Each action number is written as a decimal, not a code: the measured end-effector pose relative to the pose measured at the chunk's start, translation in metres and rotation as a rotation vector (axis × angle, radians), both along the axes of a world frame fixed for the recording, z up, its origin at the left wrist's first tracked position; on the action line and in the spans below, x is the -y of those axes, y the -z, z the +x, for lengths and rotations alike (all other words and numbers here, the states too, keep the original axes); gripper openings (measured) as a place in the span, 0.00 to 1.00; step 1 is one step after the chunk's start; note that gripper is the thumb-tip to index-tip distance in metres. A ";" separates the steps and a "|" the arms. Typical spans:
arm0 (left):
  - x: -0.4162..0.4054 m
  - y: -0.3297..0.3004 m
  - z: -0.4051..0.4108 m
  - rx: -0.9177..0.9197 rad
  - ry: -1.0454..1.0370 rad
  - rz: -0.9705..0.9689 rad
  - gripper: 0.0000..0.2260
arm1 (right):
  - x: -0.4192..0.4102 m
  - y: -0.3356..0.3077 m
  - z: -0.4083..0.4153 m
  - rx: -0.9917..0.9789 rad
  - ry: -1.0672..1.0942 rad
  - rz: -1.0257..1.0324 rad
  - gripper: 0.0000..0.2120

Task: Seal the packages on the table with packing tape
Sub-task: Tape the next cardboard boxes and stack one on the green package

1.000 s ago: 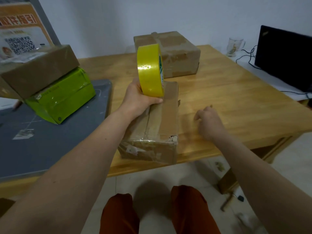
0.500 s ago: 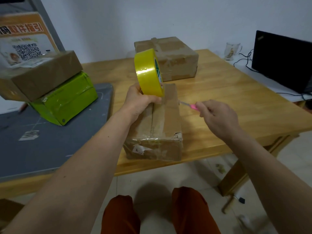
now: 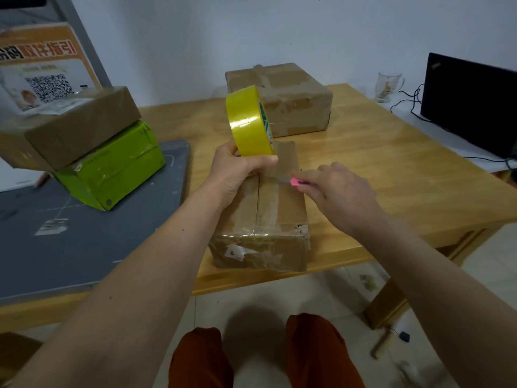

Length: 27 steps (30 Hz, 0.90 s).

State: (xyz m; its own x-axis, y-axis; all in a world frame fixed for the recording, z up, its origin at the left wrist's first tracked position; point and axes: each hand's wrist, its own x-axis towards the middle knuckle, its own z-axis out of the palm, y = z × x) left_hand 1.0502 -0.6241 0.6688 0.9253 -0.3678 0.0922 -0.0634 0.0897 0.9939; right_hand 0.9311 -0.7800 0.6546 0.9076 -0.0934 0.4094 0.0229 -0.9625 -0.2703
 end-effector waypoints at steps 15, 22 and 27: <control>0.002 -0.003 -0.007 0.018 -0.044 0.004 0.19 | -0.022 -0.011 0.009 0.147 -0.056 -0.279 0.09; 0.004 -0.003 -0.008 0.056 -0.073 0.014 0.19 | -0.031 -0.008 0.019 0.061 0.045 -0.408 0.10; 0.004 -0.001 -0.006 0.038 -0.079 0.010 0.20 | -0.009 -0.005 0.012 0.092 0.163 -0.320 0.12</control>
